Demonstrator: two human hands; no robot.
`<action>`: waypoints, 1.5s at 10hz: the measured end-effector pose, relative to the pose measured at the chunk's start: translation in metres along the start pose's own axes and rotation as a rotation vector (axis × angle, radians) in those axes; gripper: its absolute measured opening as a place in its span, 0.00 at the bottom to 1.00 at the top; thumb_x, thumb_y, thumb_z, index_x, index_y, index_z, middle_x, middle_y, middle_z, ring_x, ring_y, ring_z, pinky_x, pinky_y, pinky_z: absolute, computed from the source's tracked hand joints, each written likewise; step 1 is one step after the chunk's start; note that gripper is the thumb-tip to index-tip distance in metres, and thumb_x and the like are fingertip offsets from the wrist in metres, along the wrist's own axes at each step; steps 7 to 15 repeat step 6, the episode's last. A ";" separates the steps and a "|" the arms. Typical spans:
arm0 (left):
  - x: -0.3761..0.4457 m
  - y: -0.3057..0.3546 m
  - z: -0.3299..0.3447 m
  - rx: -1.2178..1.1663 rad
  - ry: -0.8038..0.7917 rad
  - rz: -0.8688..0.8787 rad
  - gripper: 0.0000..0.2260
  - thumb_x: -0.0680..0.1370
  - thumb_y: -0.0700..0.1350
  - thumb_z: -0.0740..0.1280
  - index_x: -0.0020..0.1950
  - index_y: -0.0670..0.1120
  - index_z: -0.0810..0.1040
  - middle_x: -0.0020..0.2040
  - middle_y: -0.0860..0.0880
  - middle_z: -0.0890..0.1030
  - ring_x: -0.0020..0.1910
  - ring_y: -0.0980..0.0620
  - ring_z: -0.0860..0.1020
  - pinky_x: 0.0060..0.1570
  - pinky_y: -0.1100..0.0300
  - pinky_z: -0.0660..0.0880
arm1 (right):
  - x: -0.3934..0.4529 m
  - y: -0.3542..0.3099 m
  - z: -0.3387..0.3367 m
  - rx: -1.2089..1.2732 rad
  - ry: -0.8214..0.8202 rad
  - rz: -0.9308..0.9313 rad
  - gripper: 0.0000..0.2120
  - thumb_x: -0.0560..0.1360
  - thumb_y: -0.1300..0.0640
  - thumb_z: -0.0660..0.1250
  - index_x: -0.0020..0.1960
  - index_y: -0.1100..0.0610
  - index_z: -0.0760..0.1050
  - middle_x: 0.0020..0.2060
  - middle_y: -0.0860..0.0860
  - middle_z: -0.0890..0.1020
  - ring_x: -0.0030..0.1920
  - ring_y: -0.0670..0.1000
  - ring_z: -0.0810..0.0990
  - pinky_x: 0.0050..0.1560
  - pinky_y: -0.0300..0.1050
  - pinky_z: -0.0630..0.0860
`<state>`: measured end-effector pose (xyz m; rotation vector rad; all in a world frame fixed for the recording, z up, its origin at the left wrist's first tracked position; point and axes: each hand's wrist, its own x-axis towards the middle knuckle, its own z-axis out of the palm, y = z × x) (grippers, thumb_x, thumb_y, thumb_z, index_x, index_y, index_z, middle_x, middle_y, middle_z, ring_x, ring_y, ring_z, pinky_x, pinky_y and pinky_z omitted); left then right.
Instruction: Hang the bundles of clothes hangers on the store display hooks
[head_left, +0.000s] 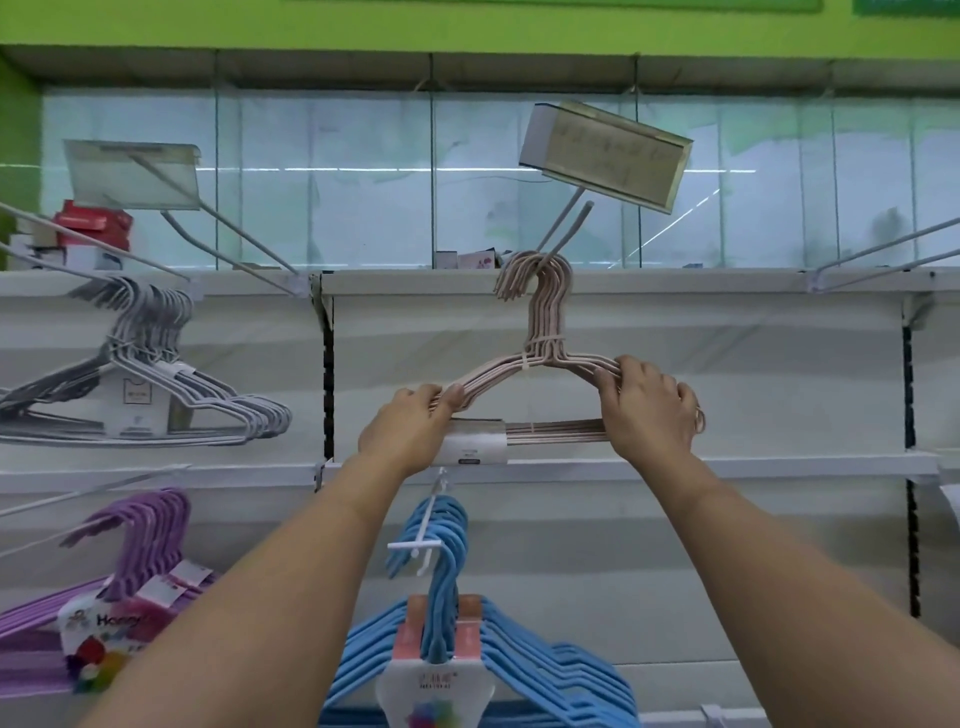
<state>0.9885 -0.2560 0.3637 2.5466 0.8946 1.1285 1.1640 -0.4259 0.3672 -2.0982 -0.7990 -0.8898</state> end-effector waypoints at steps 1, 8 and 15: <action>0.000 0.003 -0.001 -0.007 0.010 0.011 0.28 0.79 0.65 0.45 0.70 0.51 0.70 0.64 0.45 0.76 0.61 0.43 0.74 0.60 0.44 0.72 | -0.001 0.000 -0.004 0.012 -0.020 -0.016 0.20 0.82 0.45 0.50 0.66 0.54 0.69 0.63 0.56 0.75 0.63 0.59 0.71 0.67 0.54 0.57; -0.055 0.048 -0.018 0.100 0.071 -0.007 0.23 0.82 0.56 0.51 0.75 0.50 0.61 0.73 0.47 0.67 0.73 0.44 0.62 0.71 0.44 0.60 | -0.050 0.011 -0.045 0.006 -0.103 -0.109 0.24 0.81 0.45 0.51 0.74 0.53 0.59 0.72 0.51 0.66 0.71 0.55 0.64 0.73 0.54 0.53; -0.055 0.048 -0.018 0.100 0.071 -0.007 0.23 0.82 0.56 0.51 0.75 0.50 0.61 0.73 0.47 0.67 0.73 0.44 0.62 0.71 0.44 0.60 | -0.050 0.011 -0.045 0.006 -0.103 -0.109 0.24 0.81 0.45 0.51 0.74 0.53 0.59 0.72 0.51 0.66 0.71 0.55 0.64 0.73 0.54 0.53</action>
